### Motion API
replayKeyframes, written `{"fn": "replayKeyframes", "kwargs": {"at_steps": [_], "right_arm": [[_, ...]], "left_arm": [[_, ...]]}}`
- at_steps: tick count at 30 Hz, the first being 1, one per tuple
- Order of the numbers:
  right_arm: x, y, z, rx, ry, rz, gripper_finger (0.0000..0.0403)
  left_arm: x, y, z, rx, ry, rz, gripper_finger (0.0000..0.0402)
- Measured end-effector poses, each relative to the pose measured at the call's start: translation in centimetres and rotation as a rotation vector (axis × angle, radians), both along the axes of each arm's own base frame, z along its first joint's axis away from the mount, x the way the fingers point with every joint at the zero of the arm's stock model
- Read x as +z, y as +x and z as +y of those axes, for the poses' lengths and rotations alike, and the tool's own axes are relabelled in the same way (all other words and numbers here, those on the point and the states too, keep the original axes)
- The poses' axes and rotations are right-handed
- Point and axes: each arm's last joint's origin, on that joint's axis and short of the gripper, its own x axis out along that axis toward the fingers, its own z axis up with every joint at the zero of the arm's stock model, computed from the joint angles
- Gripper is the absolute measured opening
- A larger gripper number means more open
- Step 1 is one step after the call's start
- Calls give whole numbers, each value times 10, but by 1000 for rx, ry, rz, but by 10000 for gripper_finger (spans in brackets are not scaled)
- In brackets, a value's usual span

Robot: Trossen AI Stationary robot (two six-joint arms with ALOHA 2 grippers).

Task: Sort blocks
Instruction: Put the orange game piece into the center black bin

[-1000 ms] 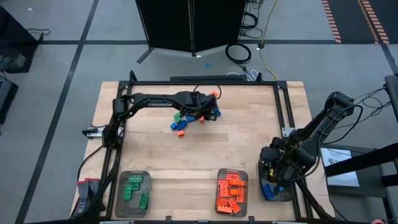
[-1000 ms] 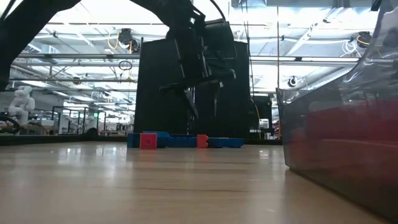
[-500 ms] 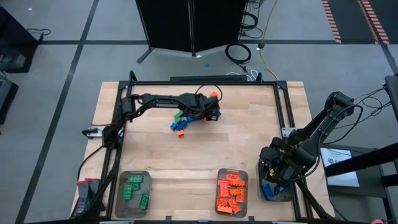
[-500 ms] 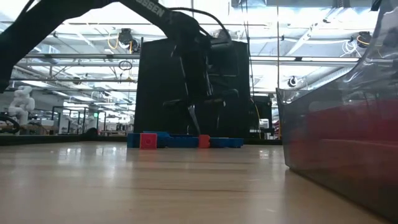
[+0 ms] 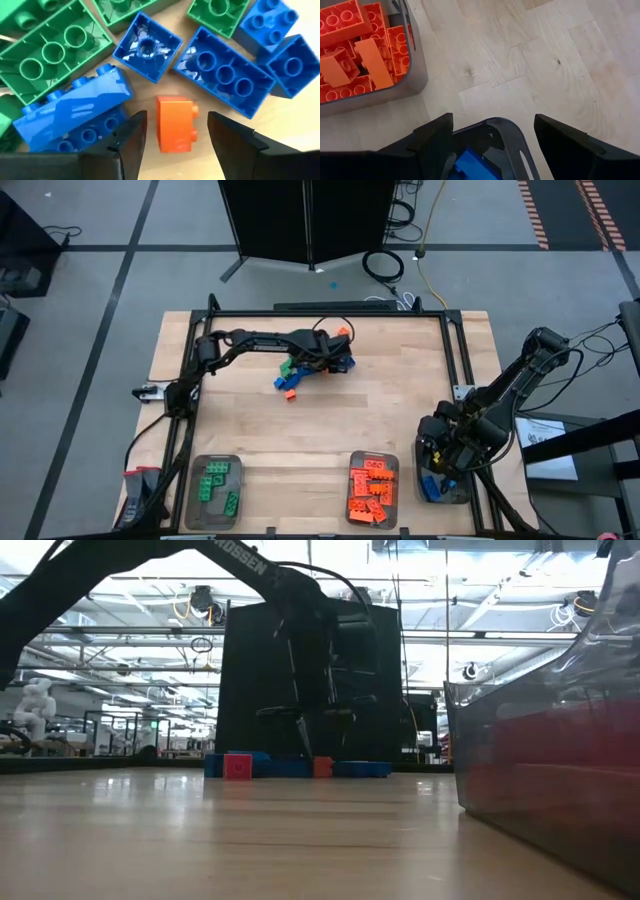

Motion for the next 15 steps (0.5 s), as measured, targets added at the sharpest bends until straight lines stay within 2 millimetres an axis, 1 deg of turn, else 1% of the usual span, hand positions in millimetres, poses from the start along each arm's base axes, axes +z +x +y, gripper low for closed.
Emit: {"fn": "replayKeyframes", "kwargs": {"at_steps": [7, 9, 12, 15], "right_arm": [[0, 0, 0, 2, -1, 1, 274], [0, 0, 0, 7, -4, 2, 274], [0, 0, 0, 7, -5, 2, 274], [0, 0, 0, 8, -5, 3, 274]], "left_arm": [[0, 0, 2, 12, 29, 0, 212], [-4, 1, 2, 12, 30, 5, 210], [-13, 3, 2, 1, -2, 18, 192], [-19, 4, 1, -25, -18, 29, 159]]}}
